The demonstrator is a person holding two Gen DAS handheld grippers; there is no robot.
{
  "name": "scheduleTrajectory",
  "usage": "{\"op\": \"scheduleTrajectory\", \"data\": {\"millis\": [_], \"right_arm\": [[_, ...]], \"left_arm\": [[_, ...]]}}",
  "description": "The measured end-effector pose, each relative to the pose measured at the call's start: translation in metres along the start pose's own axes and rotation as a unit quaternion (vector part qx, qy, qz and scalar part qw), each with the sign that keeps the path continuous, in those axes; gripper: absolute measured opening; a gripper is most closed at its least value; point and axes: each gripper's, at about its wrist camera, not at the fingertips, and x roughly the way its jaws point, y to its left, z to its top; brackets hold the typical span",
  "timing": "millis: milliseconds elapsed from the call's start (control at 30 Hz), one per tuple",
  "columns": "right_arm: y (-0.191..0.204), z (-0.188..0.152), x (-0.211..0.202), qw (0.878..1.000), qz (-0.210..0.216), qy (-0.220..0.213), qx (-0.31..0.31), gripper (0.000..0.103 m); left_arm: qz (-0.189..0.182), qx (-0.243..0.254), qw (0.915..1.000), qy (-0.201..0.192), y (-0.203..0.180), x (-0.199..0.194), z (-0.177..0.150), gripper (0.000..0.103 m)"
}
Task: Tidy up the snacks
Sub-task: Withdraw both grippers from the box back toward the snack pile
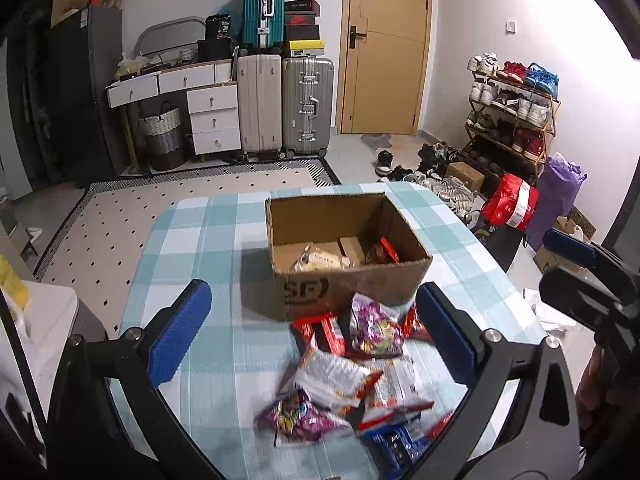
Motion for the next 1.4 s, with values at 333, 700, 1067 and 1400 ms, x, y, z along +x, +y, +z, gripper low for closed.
{"op": "scheduleTrajectory", "data": {"millis": [333,700,1067,1400], "right_arm": [[0.011,-0.035,-0.031,1.0,-0.001,0.009,-0.004,0.1],[0.015,-0.083,-0.043,0.999,-0.007,0.034,-0.009,0.1],[0.012,-0.132,-0.034,0.997,-0.017,0.071,-0.005,0.1],[-0.001,-0.167,-0.014,0.994,-0.041,0.106,0.009,0.1]], "left_arm": [[0.006,-0.006,1.0,-0.003,-0.015,-0.045,-0.039,0.102],[0.02,-0.017,0.9996,0.005,-0.012,-0.055,-0.081,0.102],[0.025,-0.037,0.9987,0.024,-0.011,-0.043,-0.126,0.102],[0.02,-0.052,0.9973,0.048,-0.014,-0.022,-0.156,0.102]]}}
